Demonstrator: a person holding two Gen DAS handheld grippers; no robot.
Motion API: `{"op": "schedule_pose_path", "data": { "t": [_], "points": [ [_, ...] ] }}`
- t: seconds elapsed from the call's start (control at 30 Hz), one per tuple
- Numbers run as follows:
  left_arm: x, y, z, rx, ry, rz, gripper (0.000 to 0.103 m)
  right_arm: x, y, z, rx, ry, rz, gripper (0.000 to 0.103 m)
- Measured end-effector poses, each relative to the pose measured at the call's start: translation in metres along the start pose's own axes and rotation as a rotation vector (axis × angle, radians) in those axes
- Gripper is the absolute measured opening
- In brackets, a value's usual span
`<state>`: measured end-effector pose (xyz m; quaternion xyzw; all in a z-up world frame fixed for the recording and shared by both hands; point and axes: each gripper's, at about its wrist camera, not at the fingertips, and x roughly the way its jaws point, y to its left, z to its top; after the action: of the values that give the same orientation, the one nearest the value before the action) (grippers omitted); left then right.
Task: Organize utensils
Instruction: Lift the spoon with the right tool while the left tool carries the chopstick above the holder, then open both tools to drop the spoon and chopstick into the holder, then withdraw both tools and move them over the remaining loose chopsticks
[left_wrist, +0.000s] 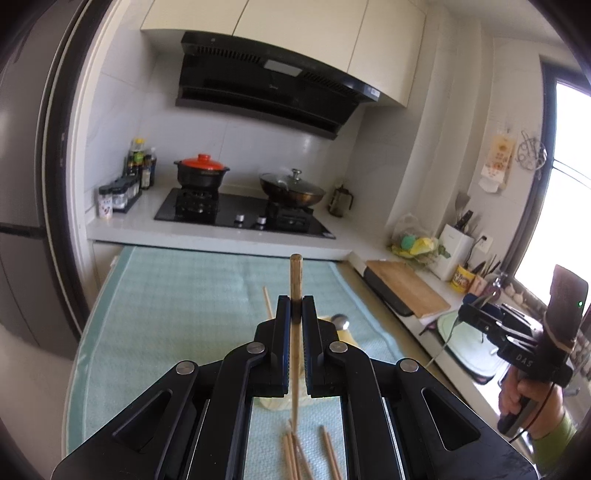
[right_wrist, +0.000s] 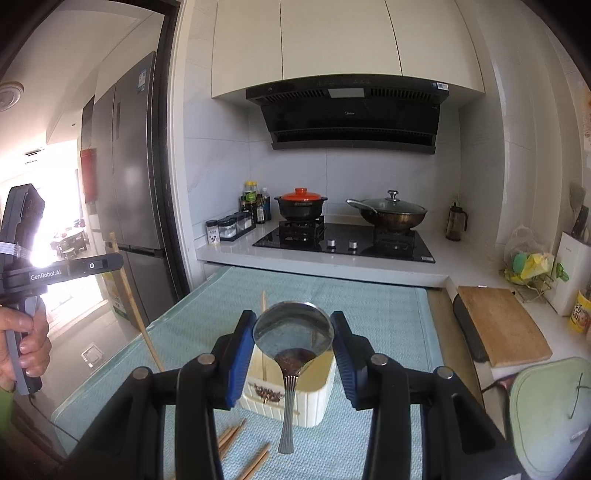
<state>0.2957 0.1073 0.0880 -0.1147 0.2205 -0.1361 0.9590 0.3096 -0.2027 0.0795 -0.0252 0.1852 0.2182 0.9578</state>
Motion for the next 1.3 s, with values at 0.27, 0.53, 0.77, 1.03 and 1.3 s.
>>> {"op": "schedule_pose_path", "data": {
  "t": [0.27,0.53,0.77,1.03,1.3],
  "points": [
    [0.046,-0.016,0.044,0.003,-0.071,0.019,0.004,0.040,-0.003,0.049,-0.003,-0.076,-0.024,0.042],
    [0.123,-0.008,0.024,-0.023,0.055,0.050,0.004,0.114,-0.024,0.027,0.103,0.017,-0.007,0.042],
    [0.178,0.014,-0.015,-0.066,0.203,0.094,0.004,0.178,-0.051,-0.026,0.238,0.209,0.014,0.042],
    [0.207,0.019,-0.040,-0.058,0.296,0.126,0.005,0.210,-0.070,-0.058,0.269,0.296,-0.053,0.042],
    [0.198,0.027,-0.034,-0.088,0.304,0.156,0.038,0.204,-0.083,-0.049,0.299,0.280,-0.095,0.057]
  ]
}}
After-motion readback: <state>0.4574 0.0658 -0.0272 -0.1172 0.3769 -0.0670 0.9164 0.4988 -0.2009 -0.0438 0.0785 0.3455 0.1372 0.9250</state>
